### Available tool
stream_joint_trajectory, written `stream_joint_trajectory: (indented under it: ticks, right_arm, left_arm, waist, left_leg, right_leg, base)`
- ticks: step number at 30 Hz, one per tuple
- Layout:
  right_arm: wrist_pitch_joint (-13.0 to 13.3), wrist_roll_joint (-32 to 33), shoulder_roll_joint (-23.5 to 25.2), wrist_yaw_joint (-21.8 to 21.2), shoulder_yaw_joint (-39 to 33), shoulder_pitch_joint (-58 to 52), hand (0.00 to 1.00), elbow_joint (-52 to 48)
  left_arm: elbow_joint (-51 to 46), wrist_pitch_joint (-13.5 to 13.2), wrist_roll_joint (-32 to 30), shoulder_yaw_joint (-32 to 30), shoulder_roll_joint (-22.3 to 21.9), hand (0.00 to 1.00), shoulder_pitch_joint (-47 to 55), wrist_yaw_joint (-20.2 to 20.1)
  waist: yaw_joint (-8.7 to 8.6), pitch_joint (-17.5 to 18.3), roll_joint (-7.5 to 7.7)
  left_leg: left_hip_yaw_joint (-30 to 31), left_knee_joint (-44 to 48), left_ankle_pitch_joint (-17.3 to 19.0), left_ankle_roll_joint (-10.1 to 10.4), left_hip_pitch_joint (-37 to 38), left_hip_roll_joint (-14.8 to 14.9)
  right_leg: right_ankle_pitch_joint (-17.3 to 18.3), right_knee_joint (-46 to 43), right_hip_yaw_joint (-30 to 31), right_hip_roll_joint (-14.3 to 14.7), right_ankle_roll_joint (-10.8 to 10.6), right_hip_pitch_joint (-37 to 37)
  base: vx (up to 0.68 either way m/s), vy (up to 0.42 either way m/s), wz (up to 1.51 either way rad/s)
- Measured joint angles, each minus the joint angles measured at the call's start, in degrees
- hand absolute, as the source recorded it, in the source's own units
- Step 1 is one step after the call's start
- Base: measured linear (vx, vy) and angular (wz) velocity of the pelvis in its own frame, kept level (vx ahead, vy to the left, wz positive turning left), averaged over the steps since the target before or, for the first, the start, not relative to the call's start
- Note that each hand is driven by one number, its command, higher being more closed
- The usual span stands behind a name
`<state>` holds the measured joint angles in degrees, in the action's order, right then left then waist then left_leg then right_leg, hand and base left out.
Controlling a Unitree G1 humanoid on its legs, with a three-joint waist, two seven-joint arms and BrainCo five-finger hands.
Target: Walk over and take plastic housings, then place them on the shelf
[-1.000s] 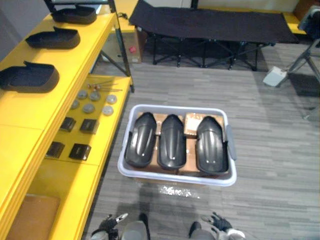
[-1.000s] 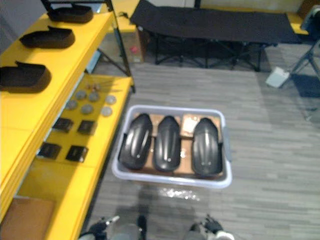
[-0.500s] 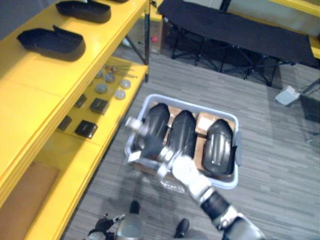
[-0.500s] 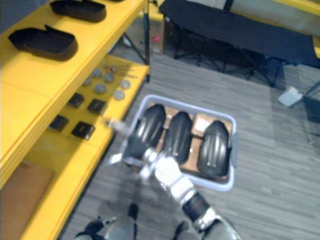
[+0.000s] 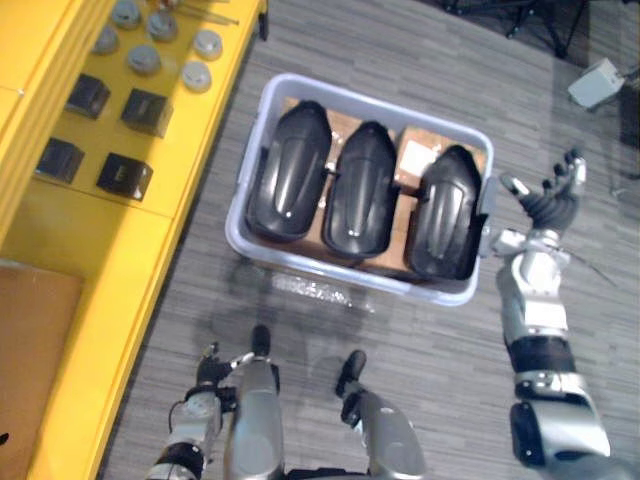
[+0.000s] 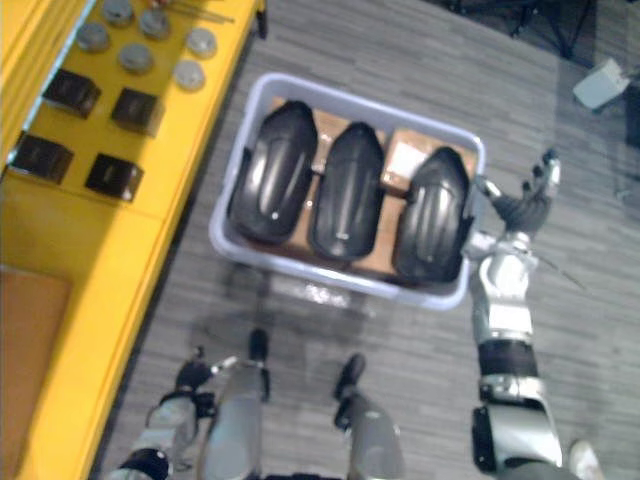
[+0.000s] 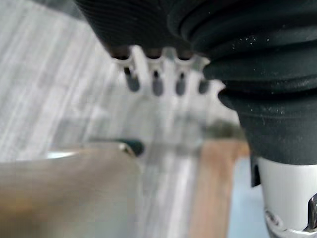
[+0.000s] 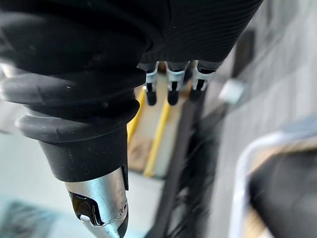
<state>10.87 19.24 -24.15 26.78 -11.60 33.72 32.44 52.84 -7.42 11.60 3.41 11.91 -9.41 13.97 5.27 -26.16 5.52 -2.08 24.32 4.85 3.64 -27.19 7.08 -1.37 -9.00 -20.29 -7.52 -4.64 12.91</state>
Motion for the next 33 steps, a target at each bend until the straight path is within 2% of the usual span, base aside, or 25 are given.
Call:
stream_joint_trajectory:
  ticks: [3,6,8,12,14,17,20,24,33]
  right_arm:
    - [0.1,2.6,-1.9,1.6,-1.0,0.5,0.0,7.3]
    - [0.3,4.9,-4.1,2.2,-1.8,0.5,0.0,12.2]
    - [0.3,6.7,-5.9,1.2,-1.8,0.9,0.0,16.0]
    - [0.0,7.1,-6.7,-0.6,-1.8,1.8,0.0,22.0]
    - [-0.5,7.2,-8.1,-0.9,-1.8,3.7,0.0,25.3]
    - [-1.5,7.8,-9.2,-2.1,-1.8,5.1,0.0,27.7]
    - [-2.6,8.8,-9.5,-3.5,-2.0,6.2,0.0,29.5]
    - [-2.9,9.2,-9.8,-3.6,-3.1,7.6,0.0,29.7]
    - [-4.1,6.6,-12.5,-4.4,-2.6,10.9,0.0,28.7]
  left_arm:
    - [0.1,-0.4,1.1,-0.9,-0.6,0.0,0.0,1.7]
    - [1.1,-0.8,1.5,-1.1,-1.0,0.0,0.1,3.4]
    - [2.5,-1.2,2.1,-1.1,-1.2,0.0,0.4,3.5]
    - [2.4,-1.4,2.3,-1.1,-1.3,0.0,1.2,3.4]
    - [2.4,-2.3,3.7,-1.1,-2.3,0.0,1.2,3.4]
    - [2.4,-2.6,3.8,-1.2,-2.8,0.0,1.2,3.3]
    - [2.3,-2.7,4.1,-1.9,-3.3,0.0,1.0,2.8]
    - [2.1,-3.8,4.4,-2.6,-3.9,0.0,1.1,1.7]
    - [1.5,-3.9,4.4,-2.8,-4.6,0.0,1.1,-0.1]
  waist:
    - [0.46,-0.2,-0.37]
    - [0.49,-1.1,-1.87]
    - [0.49,-1.6,-2.73]
    - [0.55,-2.0,-3.39]
    - [0.9,-2.8,-4.8]
    - [0.98,-3.0,-5.55]
    - [1.14,-3.1,-5.65]
    - [1.97,-3.2,-5.91]
    - [2.02,-3.5,-7.28]
  left_leg:
    - [0.5,1.3,0.7,-0.1,-1.4,-0.1]
    - [1.4,2.1,1.2,-0.2,-2.3,-0.6]
    - [1.5,1.9,0.9,-0.2,-3.0,-0.9]
    - [1.7,0.0,-0.5,-0.2,-3.1,-1.9]
    - [1.9,0.0,-0.6,-0.2,-3.1,-2.2]
    - [2.3,0.2,-0.8,-0.3,-3.9,-2.7]
    - [3.3,0.2,-1.1,-0.1,-4.9,-2.7]
    - [3.3,0.3,-1.2,-0.1,-5.0,-3.2]
    - [4.4,2.1,-1.1,-0.1,-7.3,-3.9]
  right_leg:
    - [1.5,-2.2,0.0,-0.4,0.1,1.4]
    - [2.9,-4.8,0.0,-1.1,-0.1,2.7]
    - [3.5,-6.2,0.1,-1.7,-0.3,4.0]
    - [4.0,-7.4,-0.1,-2.7,-0.2,5.2]
    - [4.3,-8.0,-0.2,-3.0,-0.4,5.4]
    - [5.3,-9.8,-0.4,-3.7,-0.4,6.7]
    - [6.0,-10.8,-1.5,-3.9,-0.2,7.6]
    - [7.7,-14.0,-1.5,-5.2,-0.1,9.0]
    - [9.6,-18.1,-1.9,-6.5,-0.1,11.3]
  base:
    - [-0.01,0.06,0.09]
    - [-0.03,0.049,0.09]
    - [-0.01,0.012,0.03]
    - [0.01,-0.004,0.08]
    - [0.02,-0.002,0.06]
    - [0.03,0.002,0.09]
    - [0.03,-0.019,0.15]
    - [0.01,-0.021,0.08]
    - [-0.02,-0.006,0.07]
